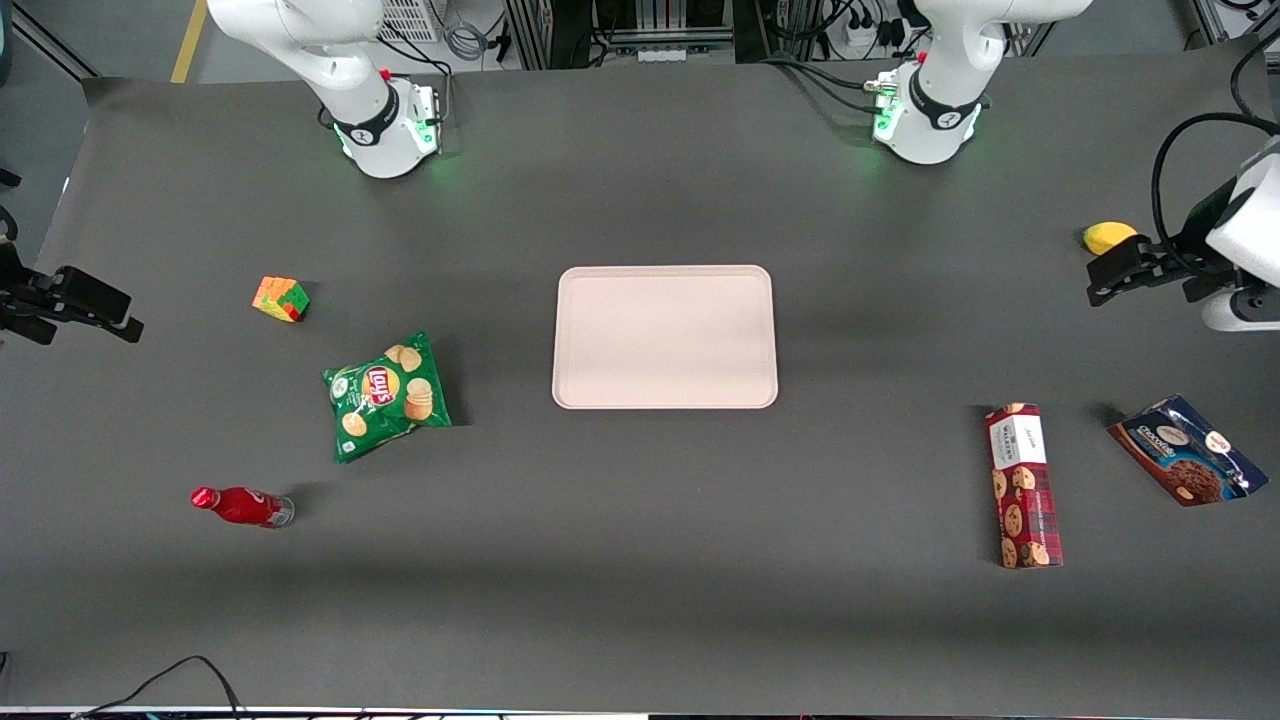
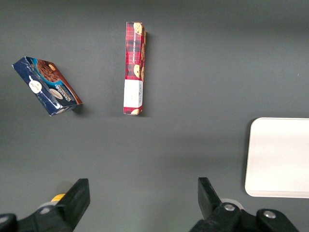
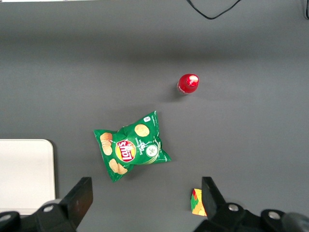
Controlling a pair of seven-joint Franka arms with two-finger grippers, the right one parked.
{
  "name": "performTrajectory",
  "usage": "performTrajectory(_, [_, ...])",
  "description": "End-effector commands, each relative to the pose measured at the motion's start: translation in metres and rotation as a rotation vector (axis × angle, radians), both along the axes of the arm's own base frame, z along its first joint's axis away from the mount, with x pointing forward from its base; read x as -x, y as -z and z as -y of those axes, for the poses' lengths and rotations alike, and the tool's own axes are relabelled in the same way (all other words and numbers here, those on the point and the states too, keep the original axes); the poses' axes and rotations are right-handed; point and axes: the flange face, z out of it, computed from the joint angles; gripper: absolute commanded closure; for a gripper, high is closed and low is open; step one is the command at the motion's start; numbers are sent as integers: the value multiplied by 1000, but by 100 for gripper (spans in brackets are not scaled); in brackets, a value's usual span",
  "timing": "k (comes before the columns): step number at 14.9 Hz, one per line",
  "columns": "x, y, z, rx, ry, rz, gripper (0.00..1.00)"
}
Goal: Place red cookie box on tray
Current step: 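Move the left gripper down over the red plaid shortbread box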
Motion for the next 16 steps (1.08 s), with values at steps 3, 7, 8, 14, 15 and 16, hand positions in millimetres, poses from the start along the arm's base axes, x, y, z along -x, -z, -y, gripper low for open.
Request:
performTrajectory(3, [7, 1, 3, 25, -2, -26, 0])
performTrajectory(7, [0, 11, 1, 32, -5, 3, 0])
performTrajectory(8, [-4, 20, -2, 28, -8, 23, 0])
performTrajectory(14, [-48, 107, -27, 13, -38, 67, 0])
performTrajectory(15, [-56, 127, -31, 9, -47, 58, 0])
performTrajectory(16, [-65, 148, -36, 5, -54, 49, 0])
